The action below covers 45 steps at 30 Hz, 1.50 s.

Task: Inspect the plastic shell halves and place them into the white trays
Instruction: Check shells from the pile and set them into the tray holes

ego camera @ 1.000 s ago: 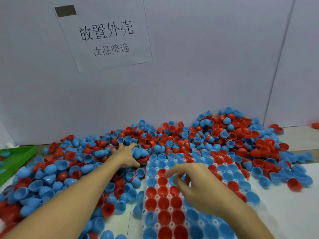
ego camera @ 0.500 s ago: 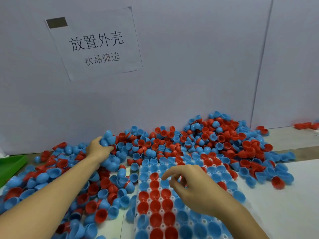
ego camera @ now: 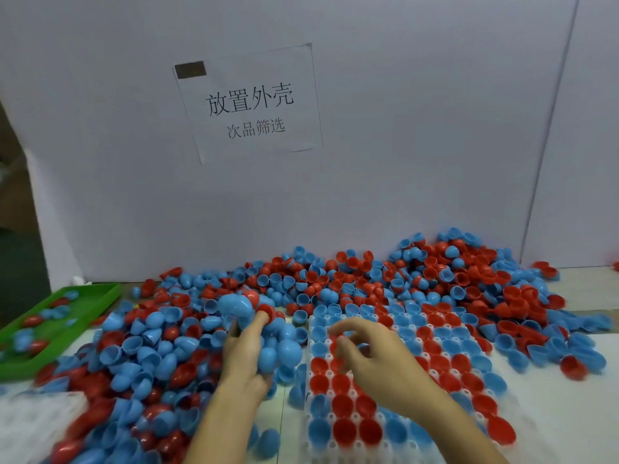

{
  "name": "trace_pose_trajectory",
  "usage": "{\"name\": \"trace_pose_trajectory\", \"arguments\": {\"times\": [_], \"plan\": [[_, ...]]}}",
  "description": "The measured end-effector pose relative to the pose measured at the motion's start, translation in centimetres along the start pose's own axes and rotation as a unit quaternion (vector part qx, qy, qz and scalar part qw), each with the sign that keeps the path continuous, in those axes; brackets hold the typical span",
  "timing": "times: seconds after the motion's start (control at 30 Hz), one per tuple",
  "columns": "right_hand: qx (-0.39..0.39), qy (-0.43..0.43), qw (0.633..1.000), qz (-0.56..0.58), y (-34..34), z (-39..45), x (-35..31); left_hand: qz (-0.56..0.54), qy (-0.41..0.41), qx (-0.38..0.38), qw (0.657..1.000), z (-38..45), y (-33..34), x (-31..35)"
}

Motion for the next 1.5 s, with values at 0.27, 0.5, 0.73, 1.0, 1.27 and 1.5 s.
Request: {"name": "trace_pose_trajectory", "arguments": {"times": [0.27, 0.5, 0.73, 1.0, 1.27, 1.5], "plan": [[-0.038, 0.068, 0.984, 0.162, 3.0, -1.2, -0.1, -0.037, 0.022, 0.044, 0.998, -3.0, 1.1, -4.3], [-0.033, 0.076, 0.973, 0.215, 3.3, -1.1, -0.2, -0.044, 0.029, 0.049, 0.997, -1.9, 0.7, -4.4], [-0.016, 0.008, 0.999, 0.043, 4.8, -0.9, -0.2, -0.102, 0.036, 0.059, 0.992, -1.6, -0.3, -3.8], [-0.032, -0.014, 0.999, -0.032, 6.6, -0.7, -0.1, -0.053, 0.049, 0.108, 0.992, -1.6, -0.8, -4.1], [-0.014, -0.024, 0.994, -0.108, 6.2, -1.1, -0.4, 0.000, 0.048, 0.097, 0.994, -1.7, -0.9, -4.4], [0.007, -0.075, 0.982, -0.173, 6.9, -2.0, -0.3, 0.020, 0.044, 0.076, 0.996, -2.1, -0.2, -4.5]]}}
Point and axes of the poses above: each hand's wrist, its own z-axis towards the middle knuckle, its own y-axis out of the palm, x = y × z, the point moved 1 cm from there along z, towards the middle knuckle, and after that the axes turned 9 degrees about -x, right-handed, at the moved point
